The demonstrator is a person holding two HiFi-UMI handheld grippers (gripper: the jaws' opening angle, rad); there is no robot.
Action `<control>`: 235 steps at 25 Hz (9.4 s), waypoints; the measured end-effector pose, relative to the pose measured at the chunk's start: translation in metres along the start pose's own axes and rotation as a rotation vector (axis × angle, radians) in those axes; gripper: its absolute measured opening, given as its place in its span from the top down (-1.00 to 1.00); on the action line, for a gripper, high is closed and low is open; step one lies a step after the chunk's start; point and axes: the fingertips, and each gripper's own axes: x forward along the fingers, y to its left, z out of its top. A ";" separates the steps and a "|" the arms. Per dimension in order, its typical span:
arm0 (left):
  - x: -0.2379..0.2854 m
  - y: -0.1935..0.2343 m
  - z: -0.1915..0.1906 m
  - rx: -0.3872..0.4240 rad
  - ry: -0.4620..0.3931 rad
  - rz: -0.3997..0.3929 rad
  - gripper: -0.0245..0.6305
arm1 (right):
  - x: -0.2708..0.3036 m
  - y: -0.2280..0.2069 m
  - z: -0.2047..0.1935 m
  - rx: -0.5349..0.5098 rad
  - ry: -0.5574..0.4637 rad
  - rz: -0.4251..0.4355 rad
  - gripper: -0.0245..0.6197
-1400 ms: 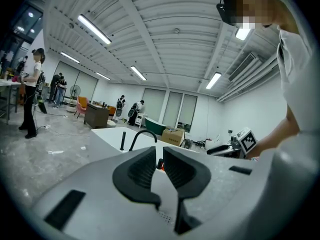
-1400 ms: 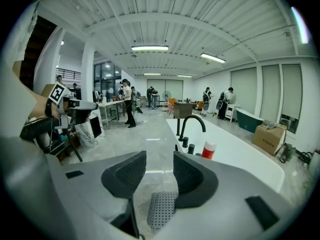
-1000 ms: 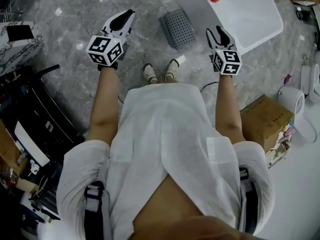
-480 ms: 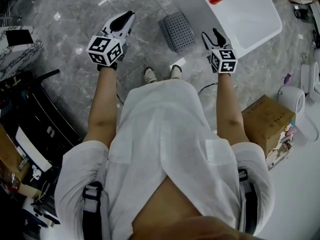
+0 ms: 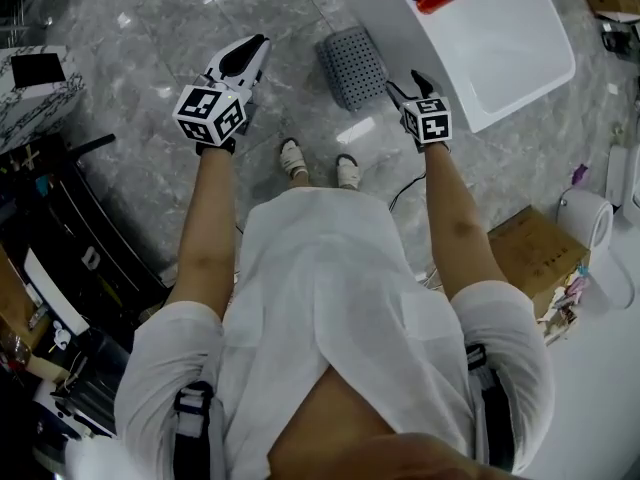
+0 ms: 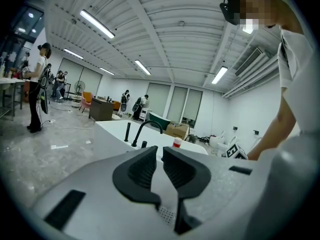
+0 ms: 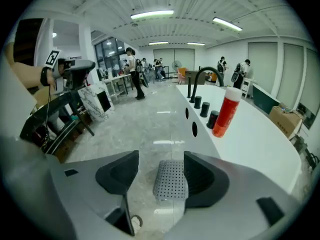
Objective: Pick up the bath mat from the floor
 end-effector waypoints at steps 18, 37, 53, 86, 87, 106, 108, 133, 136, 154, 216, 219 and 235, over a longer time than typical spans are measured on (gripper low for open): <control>0.020 -0.064 -0.054 -0.052 0.007 0.059 0.78 | 0.043 0.007 -0.121 -0.413 0.396 0.251 0.04; 0.092 -0.004 -0.187 -0.078 -0.033 0.013 0.78 | 0.202 0.034 -0.207 -0.501 0.533 0.375 0.03; 0.189 0.069 -0.393 -0.068 0.003 -0.003 0.78 | 0.410 0.031 -0.353 -0.125 0.672 0.220 -0.10; 0.271 0.093 -0.371 0.150 -0.105 -0.101 0.78 | 0.561 -0.009 -0.467 -0.108 0.724 0.102 0.10; 0.272 0.089 -0.369 0.152 -0.109 -0.110 0.78 | 0.558 -0.010 -0.466 -0.111 0.723 0.109 0.15; 0.292 0.082 -0.374 0.133 -0.103 -0.147 0.78 | 0.497 -0.062 -0.407 -0.226 0.678 0.048 0.76; 0.295 0.080 -0.376 0.135 -0.096 -0.155 0.78 | 0.489 -0.065 -0.393 -0.208 0.652 0.046 0.76; 0.316 0.071 -0.391 0.110 -0.067 -0.204 0.77 | 0.409 -0.088 -0.224 -0.132 0.138 -0.047 0.79; 0.320 0.071 -0.398 0.107 -0.046 -0.209 0.77 | 0.401 -0.085 -0.207 -0.172 0.122 -0.038 0.79; 0.334 0.050 -0.460 0.595 0.327 -0.303 -0.03 | 0.359 -0.056 -0.153 -0.527 0.156 0.125 0.79; 0.285 0.136 -0.328 0.236 -0.335 0.178 0.78 | 0.257 -0.095 -0.040 -0.107 -0.935 -0.232 0.72; 0.281 0.136 -0.324 0.231 -0.363 0.177 0.78 | 0.252 -0.097 -0.041 -0.119 -0.945 -0.257 0.77; 0.290 0.133 -0.328 0.260 -0.355 0.165 0.78 | 0.256 -0.107 -0.049 -0.088 -0.918 -0.281 0.84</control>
